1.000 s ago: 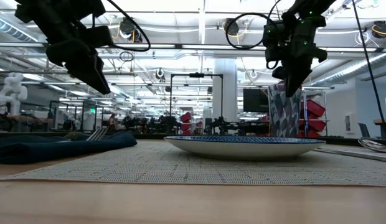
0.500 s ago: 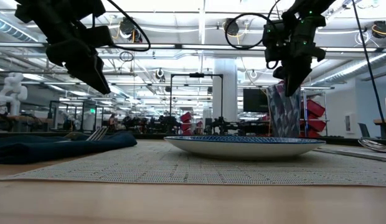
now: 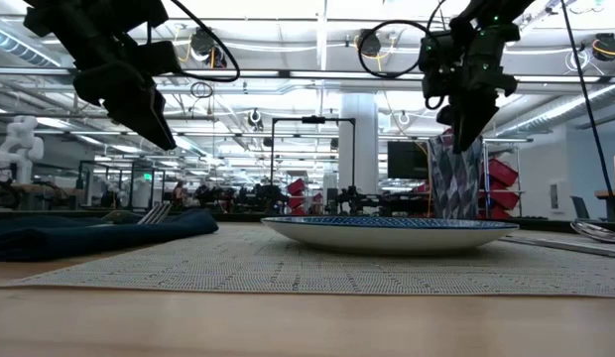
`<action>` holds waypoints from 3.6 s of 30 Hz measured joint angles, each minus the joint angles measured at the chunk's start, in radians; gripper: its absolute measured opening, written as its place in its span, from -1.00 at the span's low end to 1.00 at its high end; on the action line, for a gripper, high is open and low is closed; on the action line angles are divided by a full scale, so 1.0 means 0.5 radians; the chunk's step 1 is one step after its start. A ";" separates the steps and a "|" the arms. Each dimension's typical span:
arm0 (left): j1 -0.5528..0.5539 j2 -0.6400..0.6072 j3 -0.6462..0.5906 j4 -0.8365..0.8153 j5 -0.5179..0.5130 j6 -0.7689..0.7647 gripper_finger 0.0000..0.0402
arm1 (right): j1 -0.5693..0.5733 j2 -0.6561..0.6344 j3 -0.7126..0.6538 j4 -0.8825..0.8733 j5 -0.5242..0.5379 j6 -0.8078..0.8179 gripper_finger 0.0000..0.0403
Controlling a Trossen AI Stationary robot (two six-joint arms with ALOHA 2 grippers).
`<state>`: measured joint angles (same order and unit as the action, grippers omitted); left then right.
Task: Set table place
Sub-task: Move the blue cup to the top right of the table, then return to Home position
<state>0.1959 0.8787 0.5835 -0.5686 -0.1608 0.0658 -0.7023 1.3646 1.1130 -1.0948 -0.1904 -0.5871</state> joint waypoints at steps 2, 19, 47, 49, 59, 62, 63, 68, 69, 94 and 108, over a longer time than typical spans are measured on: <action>0.000 0.000 0.000 0.000 0.000 0.000 -0.06 | 0.013 -0.016 0.000 -0.001 0.001 0.007 -0.49; 0.000 0.000 0.000 0.000 0.000 -0.001 -0.06 | 0.139 -0.290 0.060 -0.003 0.187 0.061 -0.28; -0.004 -0.536 0.000 0.761 0.105 0.108 -0.06 | 0.379 -1.546 -0.143 0.810 -0.364 0.471 -0.27; -0.004 -0.608 -0.003 0.761 0.105 0.139 -0.06 | 0.389 -1.641 -0.321 0.926 -0.359 0.507 -0.27; -0.004 -0.886 -0.428 1.264 0.111 0.159 -0.06 | 0.396 -1.832 -1.067 1.589 -0.404 0.626 -0.27; -0.004 -0.950 -0.610 1.467 0.112 0.156 -0.06 | 0.415 -1.843 -1.230 1.819 -0.509 0.656 -0.28; -0.004 -0.966 -0.661 1.508 0.115 0.156 -0.06 | 0.426 -1.843 -1.281 1.872 -0.522 0.676 -0.28; -0.004 -1.031 -0.796 1.551 0.201 0.142 -0.06 | 0.460 -1.847 -1.519 2.081 -0.500 0.741 -0.28; -0.004 -1.034 -0.798 1.538 0.205 0.142 -0.06 | 0.459 -1.848 -1.563 2.132 -0.496 0.760 -0.28; 0.337 -0.897 -0.749 1.286 0.321 0.285 -0.06 | 0.460 -1.905 -1.944 2.497 -0.395 0.616 -0.29; 0.409 -0.784 -0.749 1.455 0.853 0.263 -0.06 | 0.321 -1.905 -2.068 2.567 -0.786 0.656 -0.48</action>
<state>0.4002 0.4869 0.2089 0.1589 0.2659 0.1974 -0.5417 0.4119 0.0792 0.1889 -0.5832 -0.2591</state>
